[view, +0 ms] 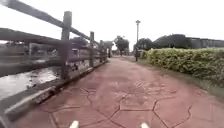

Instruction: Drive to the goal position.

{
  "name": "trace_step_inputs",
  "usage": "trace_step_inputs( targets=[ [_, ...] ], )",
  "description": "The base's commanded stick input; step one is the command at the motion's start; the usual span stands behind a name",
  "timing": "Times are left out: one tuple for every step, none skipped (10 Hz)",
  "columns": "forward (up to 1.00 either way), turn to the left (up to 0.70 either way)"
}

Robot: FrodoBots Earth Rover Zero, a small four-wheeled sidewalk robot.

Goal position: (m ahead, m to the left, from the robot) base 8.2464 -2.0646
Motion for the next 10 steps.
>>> trace_step_inputs(
  targets=[
    [0.7,0.0],
    [0.7,0.0],
    [0.7,0.0],
    [0.7,0.0],
    [0.7,0.0],
    [0.7,0.0],
    [0.7,0.0],
    [0.7,0.0],
    [0.7,0.0],
    [0.7,0.0]
  ],
)
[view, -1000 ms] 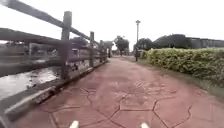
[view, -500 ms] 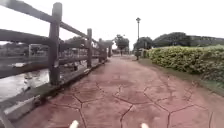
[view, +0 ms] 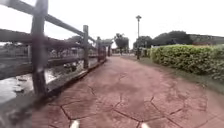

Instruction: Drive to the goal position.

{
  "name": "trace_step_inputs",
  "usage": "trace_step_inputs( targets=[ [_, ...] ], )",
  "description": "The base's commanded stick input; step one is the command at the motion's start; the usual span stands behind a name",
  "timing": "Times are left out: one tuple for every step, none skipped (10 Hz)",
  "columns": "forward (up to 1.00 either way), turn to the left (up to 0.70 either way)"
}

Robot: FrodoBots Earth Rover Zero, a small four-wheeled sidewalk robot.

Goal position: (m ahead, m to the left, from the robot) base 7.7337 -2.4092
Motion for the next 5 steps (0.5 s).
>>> trace_step_inputs(
  targets=[
    [0.7,0.0],
    [0.7,0.0],
    [0.7,0.0],
    [0.7,0.0],
    [0.7,0.0]
  ],
)
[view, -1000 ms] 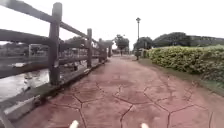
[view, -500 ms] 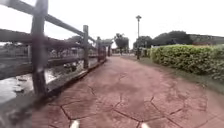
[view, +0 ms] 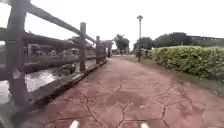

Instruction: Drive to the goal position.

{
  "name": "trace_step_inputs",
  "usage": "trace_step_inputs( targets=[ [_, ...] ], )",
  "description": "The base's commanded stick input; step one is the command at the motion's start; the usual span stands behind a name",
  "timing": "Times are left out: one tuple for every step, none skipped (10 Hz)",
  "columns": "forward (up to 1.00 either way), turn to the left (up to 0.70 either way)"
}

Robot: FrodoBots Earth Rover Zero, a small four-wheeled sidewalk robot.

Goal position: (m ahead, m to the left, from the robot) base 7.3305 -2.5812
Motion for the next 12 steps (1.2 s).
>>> trace_step_inputs(
  targets=[
    [0.7,0.0],
    [0.7,0.0],
    [0.7,0.0],
    [0.7,0.0],
    [0.7,0.0],
    [0.7,0.0],
    [0.7,0.0],
    [0.7,0.0],
    [0.7,0.0],
    [0.7,0.0],
    [0.7,0.0],
    [0.7,0.0]
  ],
)
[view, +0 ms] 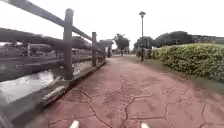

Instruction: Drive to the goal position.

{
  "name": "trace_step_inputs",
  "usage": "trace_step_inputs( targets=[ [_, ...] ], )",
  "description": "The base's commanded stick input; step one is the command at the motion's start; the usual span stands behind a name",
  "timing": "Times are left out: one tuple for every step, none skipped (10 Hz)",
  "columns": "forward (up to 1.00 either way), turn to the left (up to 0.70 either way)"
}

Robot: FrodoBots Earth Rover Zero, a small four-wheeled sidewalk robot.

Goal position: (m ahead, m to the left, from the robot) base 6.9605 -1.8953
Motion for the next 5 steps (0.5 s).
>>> trace_step_inputs(
  targets=[
    [0.7,0.0],
    [0.7,0.0],
    [0.7,0.0],
    [0.7,0.0],
    [0.7,0.0]
  ],
)
